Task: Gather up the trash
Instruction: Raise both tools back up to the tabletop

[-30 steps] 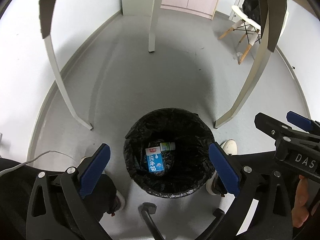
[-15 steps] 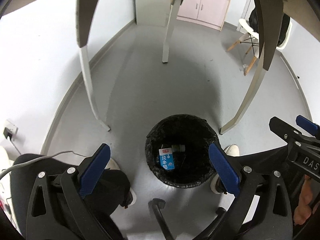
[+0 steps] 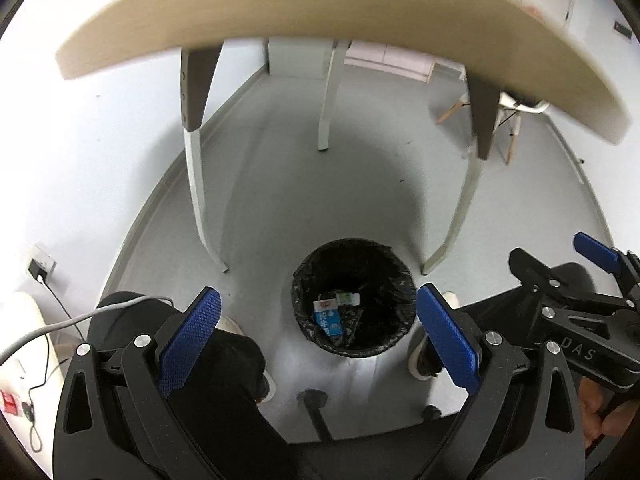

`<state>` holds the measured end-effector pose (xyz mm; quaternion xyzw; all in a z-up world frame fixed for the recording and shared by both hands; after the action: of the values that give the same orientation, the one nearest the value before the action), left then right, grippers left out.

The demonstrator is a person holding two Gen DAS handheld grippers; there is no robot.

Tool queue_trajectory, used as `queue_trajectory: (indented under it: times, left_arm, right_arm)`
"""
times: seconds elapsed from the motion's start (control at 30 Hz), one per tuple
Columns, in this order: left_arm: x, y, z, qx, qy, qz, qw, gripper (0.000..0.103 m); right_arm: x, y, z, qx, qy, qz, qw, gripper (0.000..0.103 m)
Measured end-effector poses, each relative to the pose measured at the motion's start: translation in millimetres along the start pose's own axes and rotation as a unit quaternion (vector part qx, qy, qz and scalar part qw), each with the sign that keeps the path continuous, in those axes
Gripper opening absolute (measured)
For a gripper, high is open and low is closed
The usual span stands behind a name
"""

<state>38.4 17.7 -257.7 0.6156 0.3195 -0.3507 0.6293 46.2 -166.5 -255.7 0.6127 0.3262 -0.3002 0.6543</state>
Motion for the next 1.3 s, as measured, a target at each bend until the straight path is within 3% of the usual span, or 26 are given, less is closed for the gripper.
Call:
queue_trajectory:
  times: [0.23,0.7,0.97,1.3]
  left_arm:
    - [-36.1,2.4,0.0,0.001,-0.001,0.025,0.9997,0.096]
    - [-87.5,26.4,-1.7,-0.001,0.003,0.063,0.998,0.096]
    - [-113.7,60.9,1.0,-0.004,0.005,0.09,0.996,0.096]
    - [-114.8,111.6,-1.9,-0.012,0.012,0.097,0.9951,0.096]
  right_arm:
    - [-45.7,0.0,5.8,0.009,0.009,0.023,1.0,0.095]
    - [-138.4,38.1,38.1,0.036,0.019,0.101,0.994,0.095]
    - [-167.6,69.2,49.8,0.039,0.022,0.134,0.99,0.095]
    - [-173.6,120.2,51.0,0.026,0.027,0.142,0.989,0.093]
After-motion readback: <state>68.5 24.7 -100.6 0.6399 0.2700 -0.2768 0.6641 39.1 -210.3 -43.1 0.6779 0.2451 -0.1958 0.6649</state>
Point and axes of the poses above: each gripper's, at about its wrist camera, not at the fingertips, and x roughly the way its jaws point, z to its right, y to its top, the point moved 10 cm from there along x, roughly the way its jaws point
